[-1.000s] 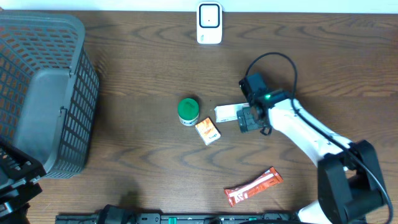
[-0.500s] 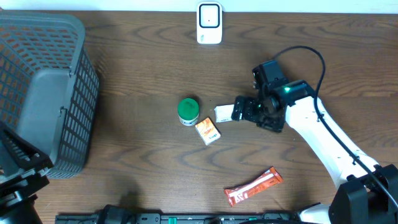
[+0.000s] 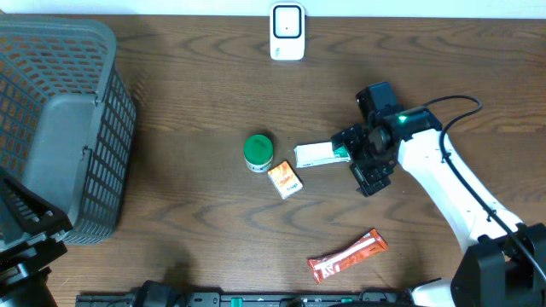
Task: Scan the item barcode
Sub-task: 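Lift the Panadol box with the right gripper and rotate it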
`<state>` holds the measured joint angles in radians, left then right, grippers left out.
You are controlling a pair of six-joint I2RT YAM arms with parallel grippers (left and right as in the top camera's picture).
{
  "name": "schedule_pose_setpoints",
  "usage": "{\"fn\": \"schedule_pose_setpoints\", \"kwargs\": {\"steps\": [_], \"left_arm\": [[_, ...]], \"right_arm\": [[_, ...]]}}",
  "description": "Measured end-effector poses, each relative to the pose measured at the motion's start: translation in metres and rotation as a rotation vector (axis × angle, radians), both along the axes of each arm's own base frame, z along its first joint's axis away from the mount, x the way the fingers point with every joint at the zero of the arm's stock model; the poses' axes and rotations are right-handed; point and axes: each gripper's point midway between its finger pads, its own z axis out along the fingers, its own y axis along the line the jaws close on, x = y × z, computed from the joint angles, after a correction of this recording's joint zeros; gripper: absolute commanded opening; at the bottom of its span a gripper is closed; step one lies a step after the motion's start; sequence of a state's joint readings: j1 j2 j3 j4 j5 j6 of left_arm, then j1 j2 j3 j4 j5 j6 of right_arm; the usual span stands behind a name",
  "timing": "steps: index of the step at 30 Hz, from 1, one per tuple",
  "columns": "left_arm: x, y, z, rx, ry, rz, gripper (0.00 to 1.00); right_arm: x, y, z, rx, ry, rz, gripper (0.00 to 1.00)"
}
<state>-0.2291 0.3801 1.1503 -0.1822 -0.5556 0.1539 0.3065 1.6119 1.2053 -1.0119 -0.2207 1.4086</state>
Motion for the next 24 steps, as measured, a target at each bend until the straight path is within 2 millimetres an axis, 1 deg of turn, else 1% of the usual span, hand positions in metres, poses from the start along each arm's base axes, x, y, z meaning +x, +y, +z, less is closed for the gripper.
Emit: {"fn": "schedule_pose_setpoints", "kwargs": {"steps": [2, 6, 9, 12, 13, 15, 18, 24], "left_arm": [[0.000, 0.000, 0.000, 0.000, 0.000, 0.000, 0.91], [0.000, 0.000, 0.000, 0.000, 0.000, 0.000, 0.91], [0.000, 0.000, 0.000, 0.000, 0.000, 0.000, 0.91], [0.001, 0.000, -0.001, 0.000, -0.001, 0.000, 0.91], [0.001, 0.000, -0.001, 0.000, -0.001, 0.000, 0.91], [0.004, -0.001, -0.003, 0.002, 0.008, 0.000, 0.91], [0.004, -0.001, -0.003, 0.001, 0.007, 0.000, 0.91], [0.004, -0.001, -0.004, 0.002, 0.008, 0.000, 0.91]], "right_arm": [[0.008, -0.002, -0.005, 0.004, -0.006, -0.026, 0.95], [0.013, -0.002, -0.021, 0.003, 0.037, -0.048, 0.98], [0.021, 0.002, -0.031, 0.003, 0.063, -0.054, 0.99], [0.041, 0.008, -0.044, 0.001, 0.084, -0.061, 0.99], [0.043, 0.009, -0.045, 0.001, 0.086, -0.062, 0.99], [0.060, 0.014, -0.054, 0.000, 0.097, -0.065, 0.99], [0.072, 0.016, -0.064, -0.002, 0.115, -0.072, 0.99], [0.073, 0.011, -0.084, -0.015, 0.161, -0.088, 0.97]]}}
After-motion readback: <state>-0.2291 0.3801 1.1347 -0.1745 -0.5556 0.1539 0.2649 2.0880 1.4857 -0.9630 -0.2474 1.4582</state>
